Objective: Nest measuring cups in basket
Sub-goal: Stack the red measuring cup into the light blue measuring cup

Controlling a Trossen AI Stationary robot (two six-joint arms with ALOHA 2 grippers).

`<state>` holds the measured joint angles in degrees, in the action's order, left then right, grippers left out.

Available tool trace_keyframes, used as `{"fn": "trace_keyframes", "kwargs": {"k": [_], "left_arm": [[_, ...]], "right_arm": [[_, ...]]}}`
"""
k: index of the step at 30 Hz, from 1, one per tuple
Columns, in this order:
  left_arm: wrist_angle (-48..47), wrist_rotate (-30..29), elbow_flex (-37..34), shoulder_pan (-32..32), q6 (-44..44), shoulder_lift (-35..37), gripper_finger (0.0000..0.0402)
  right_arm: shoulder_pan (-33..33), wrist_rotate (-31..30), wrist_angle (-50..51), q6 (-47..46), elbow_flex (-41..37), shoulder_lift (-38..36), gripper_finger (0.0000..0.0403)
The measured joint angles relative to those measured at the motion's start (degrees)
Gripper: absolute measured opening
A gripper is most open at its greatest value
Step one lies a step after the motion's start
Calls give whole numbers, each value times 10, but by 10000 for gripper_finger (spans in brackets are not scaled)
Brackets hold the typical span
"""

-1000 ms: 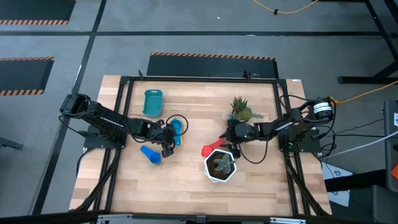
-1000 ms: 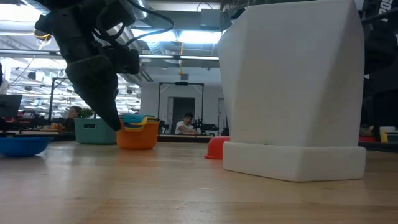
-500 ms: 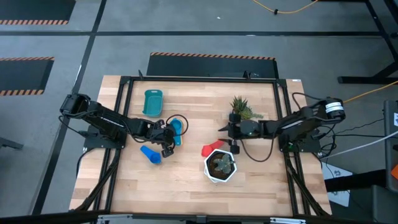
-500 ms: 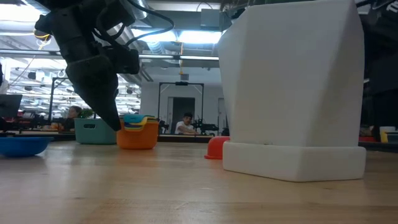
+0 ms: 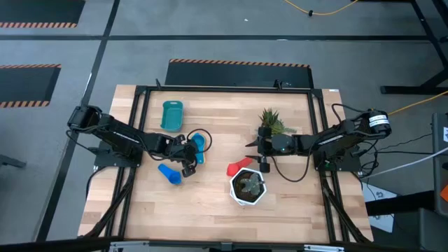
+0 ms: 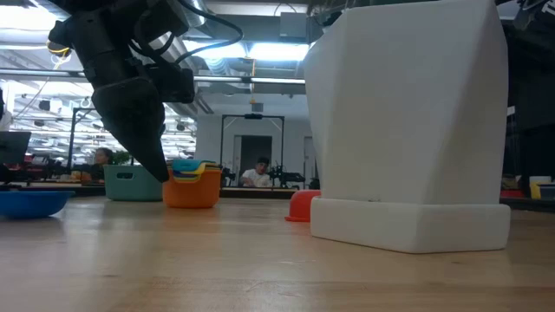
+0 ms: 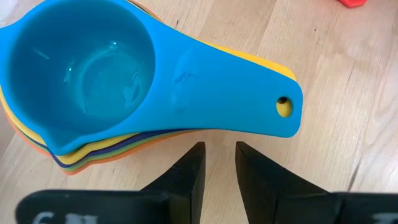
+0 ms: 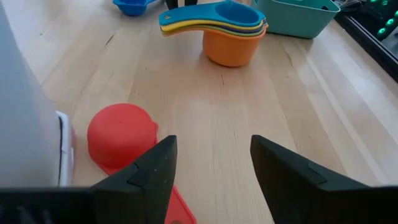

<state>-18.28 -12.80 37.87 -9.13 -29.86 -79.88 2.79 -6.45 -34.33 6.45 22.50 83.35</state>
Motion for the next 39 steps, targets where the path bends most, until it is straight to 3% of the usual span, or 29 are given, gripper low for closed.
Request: {"fn": "trace_keyframes", "kwargs": {"k": [9,19,30,39], "left_arm": [[0,0,0,0,0,0,82],[0,0,0,0,0,0,82],[1,0,0,0,0,0,82],[1,0,0,0,0,0,82]], "right_arm": [[0,1,-3,-11,0,0,210],[0,47,-15,-13,2,0,210],[0,76,-11,-1,30,0,164],[0,-5,-16,23,31,0,163]]}}
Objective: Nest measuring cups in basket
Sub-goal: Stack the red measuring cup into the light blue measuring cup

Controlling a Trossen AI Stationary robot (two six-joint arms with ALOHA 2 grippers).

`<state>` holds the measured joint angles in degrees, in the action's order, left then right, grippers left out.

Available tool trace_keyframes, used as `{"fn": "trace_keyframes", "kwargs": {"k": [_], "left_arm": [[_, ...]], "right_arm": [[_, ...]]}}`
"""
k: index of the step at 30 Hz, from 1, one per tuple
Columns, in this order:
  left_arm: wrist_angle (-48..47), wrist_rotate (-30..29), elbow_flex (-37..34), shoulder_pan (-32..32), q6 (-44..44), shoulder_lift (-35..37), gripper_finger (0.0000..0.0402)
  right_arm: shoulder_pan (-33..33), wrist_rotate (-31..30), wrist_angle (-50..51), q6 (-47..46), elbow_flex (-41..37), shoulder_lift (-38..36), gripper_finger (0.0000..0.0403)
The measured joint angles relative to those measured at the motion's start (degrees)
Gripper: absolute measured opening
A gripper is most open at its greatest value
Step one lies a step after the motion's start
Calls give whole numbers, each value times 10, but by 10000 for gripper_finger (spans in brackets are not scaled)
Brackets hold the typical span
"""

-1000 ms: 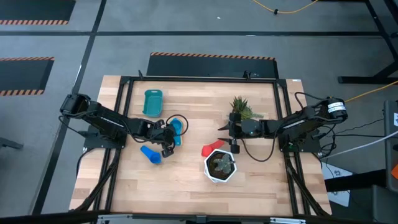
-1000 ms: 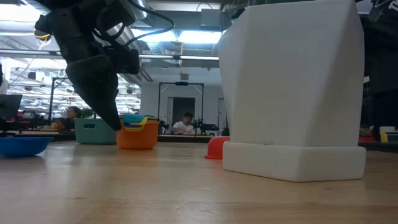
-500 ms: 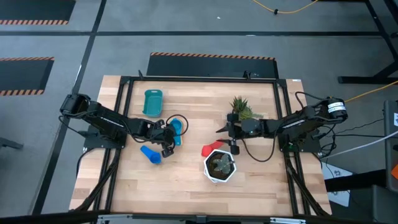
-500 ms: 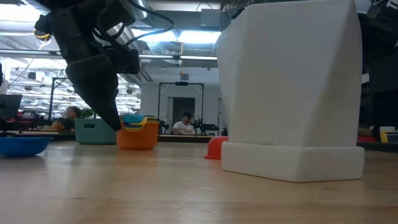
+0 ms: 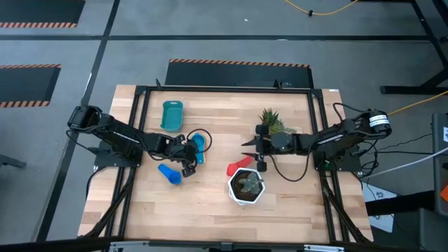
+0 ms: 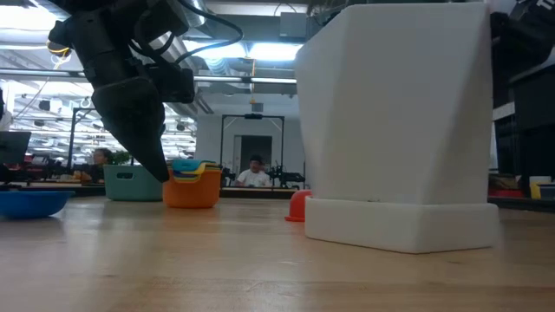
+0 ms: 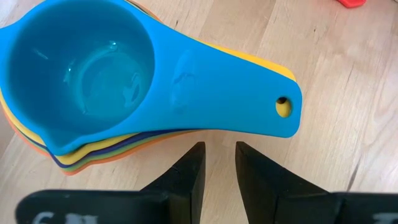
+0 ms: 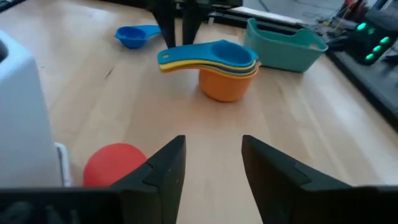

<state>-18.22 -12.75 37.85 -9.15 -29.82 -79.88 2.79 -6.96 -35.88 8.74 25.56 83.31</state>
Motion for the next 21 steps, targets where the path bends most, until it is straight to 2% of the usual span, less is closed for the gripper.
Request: {"fn": "trace_keyframes", "kwargs": {"k": [4,21], "left_arm": [[0,0,0,0,0,0,82],[13,0,0,0,0,0,82]], "right_arm": [[-1,-20,-2,-1,0,0,163],[0,-17,-2,-7,0,0,163]]}}
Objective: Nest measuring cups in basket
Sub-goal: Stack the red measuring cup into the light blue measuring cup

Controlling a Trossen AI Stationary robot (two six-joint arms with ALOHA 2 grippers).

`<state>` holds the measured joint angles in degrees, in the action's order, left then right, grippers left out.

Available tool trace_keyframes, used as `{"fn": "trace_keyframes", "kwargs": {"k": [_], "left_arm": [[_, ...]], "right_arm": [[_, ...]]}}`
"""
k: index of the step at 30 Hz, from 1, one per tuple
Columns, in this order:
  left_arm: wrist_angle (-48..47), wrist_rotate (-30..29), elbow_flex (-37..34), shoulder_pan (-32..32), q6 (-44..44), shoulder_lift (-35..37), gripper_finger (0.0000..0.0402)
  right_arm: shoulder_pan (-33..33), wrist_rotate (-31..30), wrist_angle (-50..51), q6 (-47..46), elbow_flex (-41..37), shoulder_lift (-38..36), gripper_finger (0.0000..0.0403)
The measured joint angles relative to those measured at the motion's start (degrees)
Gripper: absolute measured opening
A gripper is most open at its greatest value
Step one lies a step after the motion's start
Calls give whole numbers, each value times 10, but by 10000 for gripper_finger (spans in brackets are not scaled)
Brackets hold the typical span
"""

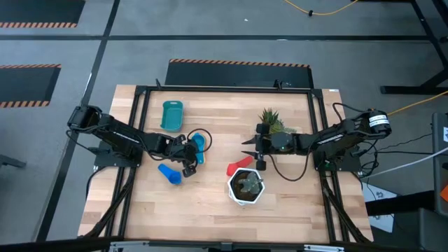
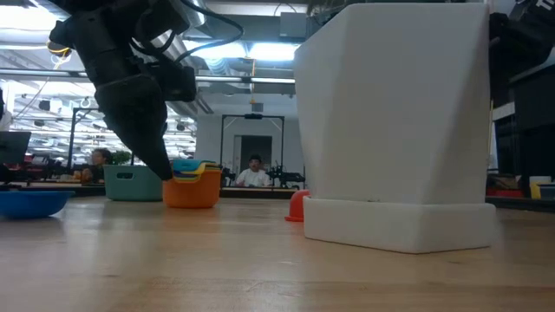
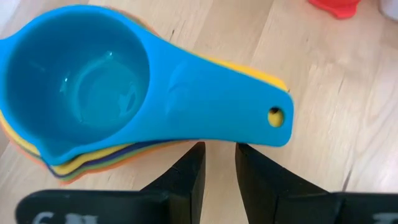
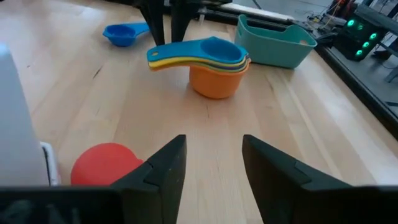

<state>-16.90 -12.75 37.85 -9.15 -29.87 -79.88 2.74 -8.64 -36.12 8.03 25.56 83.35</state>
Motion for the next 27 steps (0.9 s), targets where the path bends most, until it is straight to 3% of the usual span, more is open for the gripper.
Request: {"fn": "trace_keyframes", "kwargs": {"k": [9,27], "left_arm": [[7,0,0,0,0,0,82],[7,2,0,0,4,0,82]], "right_arm": [[-7,-68,-130,-1,0,0,163],[-18,-82,-138,-2,0,0,163]]}}
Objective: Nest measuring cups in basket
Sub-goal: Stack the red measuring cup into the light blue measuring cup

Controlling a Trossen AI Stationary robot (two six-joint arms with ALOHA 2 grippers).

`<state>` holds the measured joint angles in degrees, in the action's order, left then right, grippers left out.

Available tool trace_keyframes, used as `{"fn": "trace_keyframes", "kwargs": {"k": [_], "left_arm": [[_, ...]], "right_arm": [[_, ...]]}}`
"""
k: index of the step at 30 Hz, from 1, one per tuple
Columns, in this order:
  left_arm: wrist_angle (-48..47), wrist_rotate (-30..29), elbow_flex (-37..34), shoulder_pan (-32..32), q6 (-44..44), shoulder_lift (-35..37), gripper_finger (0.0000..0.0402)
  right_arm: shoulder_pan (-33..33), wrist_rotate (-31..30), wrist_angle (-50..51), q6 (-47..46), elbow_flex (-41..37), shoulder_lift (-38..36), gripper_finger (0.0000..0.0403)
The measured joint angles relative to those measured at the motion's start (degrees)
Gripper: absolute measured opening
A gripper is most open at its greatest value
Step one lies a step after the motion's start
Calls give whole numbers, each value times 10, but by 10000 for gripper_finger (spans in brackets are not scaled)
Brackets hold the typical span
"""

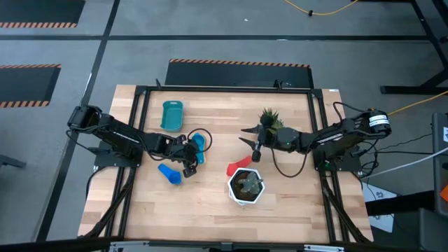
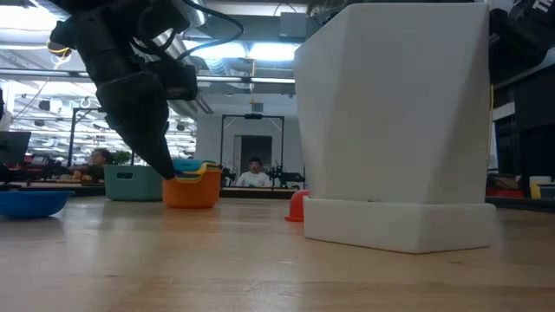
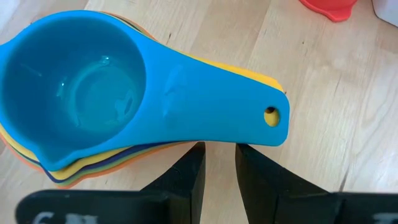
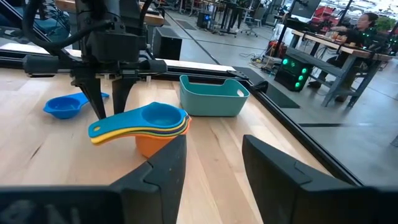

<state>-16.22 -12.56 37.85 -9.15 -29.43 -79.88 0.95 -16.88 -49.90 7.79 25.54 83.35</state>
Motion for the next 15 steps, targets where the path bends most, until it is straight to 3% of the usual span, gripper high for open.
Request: {"fn": "trace_keyframes", "kwargs": {"k": [15], "left_arm": [[0,0,0,0,0,0,81]], "right_arm": [[0,1,5,0,0,0,163]]}}
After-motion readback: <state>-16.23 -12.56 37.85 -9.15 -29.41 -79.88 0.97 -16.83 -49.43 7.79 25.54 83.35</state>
